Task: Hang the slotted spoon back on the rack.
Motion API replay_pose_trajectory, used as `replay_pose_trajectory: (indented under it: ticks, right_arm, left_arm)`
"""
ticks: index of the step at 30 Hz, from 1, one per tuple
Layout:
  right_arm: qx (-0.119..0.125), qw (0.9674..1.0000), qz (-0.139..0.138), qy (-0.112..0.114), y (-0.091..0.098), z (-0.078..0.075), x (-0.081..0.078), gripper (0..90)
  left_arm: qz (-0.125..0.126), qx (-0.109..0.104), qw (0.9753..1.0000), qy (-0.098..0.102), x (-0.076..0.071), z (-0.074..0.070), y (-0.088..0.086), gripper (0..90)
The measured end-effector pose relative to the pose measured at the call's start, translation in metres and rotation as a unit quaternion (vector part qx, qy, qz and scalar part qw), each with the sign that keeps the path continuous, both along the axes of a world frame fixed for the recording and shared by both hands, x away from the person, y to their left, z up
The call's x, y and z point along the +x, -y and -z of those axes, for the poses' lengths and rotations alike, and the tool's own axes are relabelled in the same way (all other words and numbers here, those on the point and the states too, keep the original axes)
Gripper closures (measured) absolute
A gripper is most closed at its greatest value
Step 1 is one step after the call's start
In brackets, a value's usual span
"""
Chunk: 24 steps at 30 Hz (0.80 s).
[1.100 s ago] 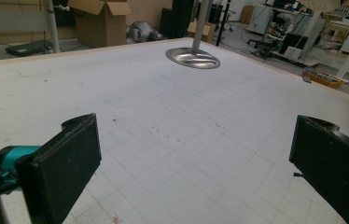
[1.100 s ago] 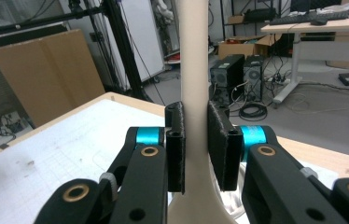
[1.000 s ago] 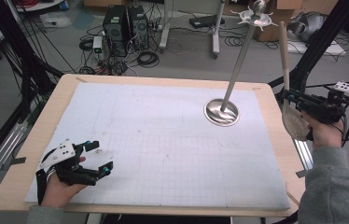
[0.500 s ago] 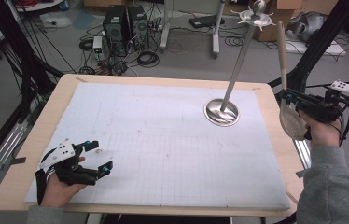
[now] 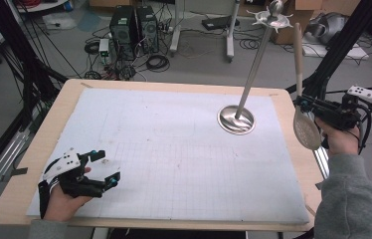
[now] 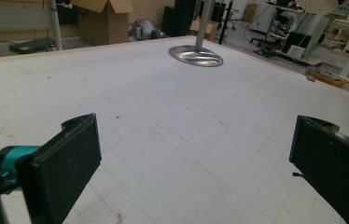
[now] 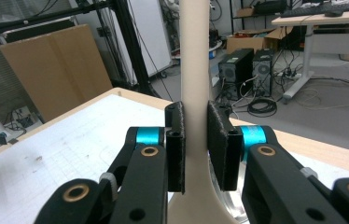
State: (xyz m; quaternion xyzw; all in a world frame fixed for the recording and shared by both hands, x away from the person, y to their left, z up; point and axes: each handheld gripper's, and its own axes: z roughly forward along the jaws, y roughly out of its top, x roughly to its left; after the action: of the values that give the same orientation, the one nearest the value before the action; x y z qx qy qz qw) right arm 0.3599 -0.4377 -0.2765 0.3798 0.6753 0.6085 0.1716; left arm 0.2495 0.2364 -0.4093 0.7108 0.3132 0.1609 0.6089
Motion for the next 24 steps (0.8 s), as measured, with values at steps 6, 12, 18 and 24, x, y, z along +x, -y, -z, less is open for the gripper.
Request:
replay_pose_trajectory:
  ticks: [6,12,18,24]
  right_arm:
    - [-0.002,1.0000,-0.002,-0.003,-0.002,0.001,0.002,78.1]
    - [-0.005,1.0000,-0.003,-0.006,-0.005,0.003,0.006,78.1]
    - [-0.002,0.9999,-0.005,-0.011,-0.009,0.004,0.009,78.1]
    - [-0.009,0.9998,-0.006,-0.014,-0.012,0.005,0.012,78.2]
  left_arm:
    - [0.000,0.000,1.0000,0.000,0.000,0.000,0.000,2.4]
    - [0.000,0.000,1.0000,-0.001,0.000,0.000,0.000,2.4]
    - [0.001,0.000,1.0000,-0.001,0.000,0.000,0.000,2.4]
    - [0.000,-0.002,1.0000,0.000,0.000,0.000,0.000,2.4]
